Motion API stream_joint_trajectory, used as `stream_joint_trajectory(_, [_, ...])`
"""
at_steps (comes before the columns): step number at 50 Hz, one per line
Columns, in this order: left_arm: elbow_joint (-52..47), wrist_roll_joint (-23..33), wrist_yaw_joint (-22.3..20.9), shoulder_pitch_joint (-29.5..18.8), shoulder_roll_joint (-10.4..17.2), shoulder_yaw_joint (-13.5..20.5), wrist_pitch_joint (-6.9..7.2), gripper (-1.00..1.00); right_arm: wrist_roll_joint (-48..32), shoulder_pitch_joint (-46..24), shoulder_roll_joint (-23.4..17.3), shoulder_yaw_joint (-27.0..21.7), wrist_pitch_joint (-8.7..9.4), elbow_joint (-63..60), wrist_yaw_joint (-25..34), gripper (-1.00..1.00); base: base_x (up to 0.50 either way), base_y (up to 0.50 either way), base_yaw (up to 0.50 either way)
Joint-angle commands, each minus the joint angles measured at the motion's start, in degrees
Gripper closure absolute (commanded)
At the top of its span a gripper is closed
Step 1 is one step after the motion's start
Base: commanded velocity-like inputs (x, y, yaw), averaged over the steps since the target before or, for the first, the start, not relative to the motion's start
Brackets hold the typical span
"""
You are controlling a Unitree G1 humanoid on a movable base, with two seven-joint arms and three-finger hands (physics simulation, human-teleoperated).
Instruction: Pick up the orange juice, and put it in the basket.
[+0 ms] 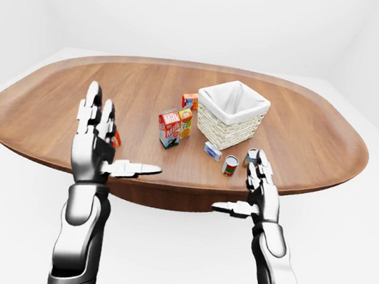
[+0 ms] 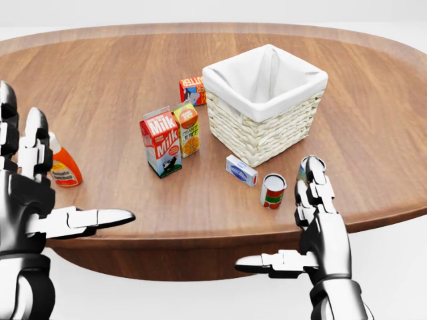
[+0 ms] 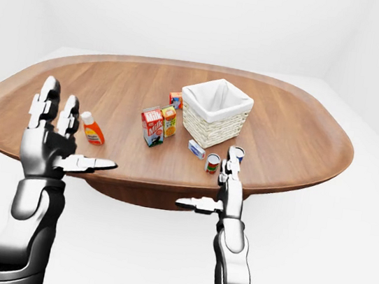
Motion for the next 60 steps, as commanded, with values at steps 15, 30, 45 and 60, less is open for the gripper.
stream_joint_trajectory(15, [-10.9,-8.1,5.0,-0.6,2.0,4.4,0.00,-1.00,9.8,-0.7,3.8,3.7,-6.91,-14.2,-12.8,-1.00,0.00,0.00,0.00])
stream_joint_trajectory(30, [-10.7,-8.8,5.8,-0.4,1.9,4.7,0.00,-1.00,8.2,-1.1,1.8,6.1,-2.23,-27.2,-14.5,-1.00,0.00,0.00,0.00])
stream_joint_trajectory(45, [-10.5,-7.8,4.0,-0.2,1.9,4.2,0.00,-1.00,2.6,2.9,1.5,11.5,-1.21,-28.8,-9.0,-1.00,0.00,0.00,0.00])
stream_joint_trajectory(60, [-10.6,-7.7,4.4,-0.3,1.8,4.2,0.00,-1.00,14.9,0.8,4.8,10.6,1.37,-36.4,-18.6,-1.00,0.00,0.00,0.00])
